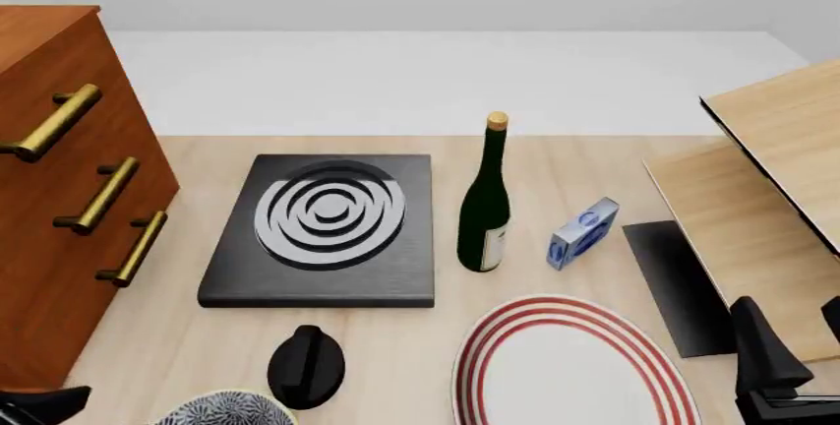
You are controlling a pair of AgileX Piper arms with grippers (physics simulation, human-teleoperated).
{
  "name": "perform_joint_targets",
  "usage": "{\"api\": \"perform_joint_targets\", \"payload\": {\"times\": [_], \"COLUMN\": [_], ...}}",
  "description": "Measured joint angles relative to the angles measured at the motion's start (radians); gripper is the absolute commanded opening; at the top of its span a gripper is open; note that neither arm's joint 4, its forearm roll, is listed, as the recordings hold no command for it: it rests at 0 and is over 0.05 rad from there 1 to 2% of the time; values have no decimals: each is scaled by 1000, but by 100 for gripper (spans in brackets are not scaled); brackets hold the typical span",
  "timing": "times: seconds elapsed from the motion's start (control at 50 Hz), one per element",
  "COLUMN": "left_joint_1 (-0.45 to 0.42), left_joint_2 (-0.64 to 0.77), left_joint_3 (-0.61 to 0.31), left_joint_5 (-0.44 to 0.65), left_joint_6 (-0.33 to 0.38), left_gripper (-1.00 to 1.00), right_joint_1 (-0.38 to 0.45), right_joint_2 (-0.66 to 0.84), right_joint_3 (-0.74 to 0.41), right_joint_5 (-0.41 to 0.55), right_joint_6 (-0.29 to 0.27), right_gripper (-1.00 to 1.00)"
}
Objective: Pick up the akita bowl and put it on the plate.
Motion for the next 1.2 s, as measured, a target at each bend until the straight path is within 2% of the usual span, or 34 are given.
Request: {"api": "perform_joint_targets", "payload": {"times": [0.62, 1.2], "left_joint_1": [-50, -57], "left_joint_2": [53, 82], "left_joint_3": [73, 127], "left_joint_5": [-95, -150], "left_joint_6": [-27, -31], "left_gripper": [100, 100], "right_joint_1": [0, 0], "right_joint_2": [0, 0], "right_joint_3": [0, 0], "right_joint_5": [0, 0], "right_joint_6": [0, 0], "right_gripper": [100, 100]}}
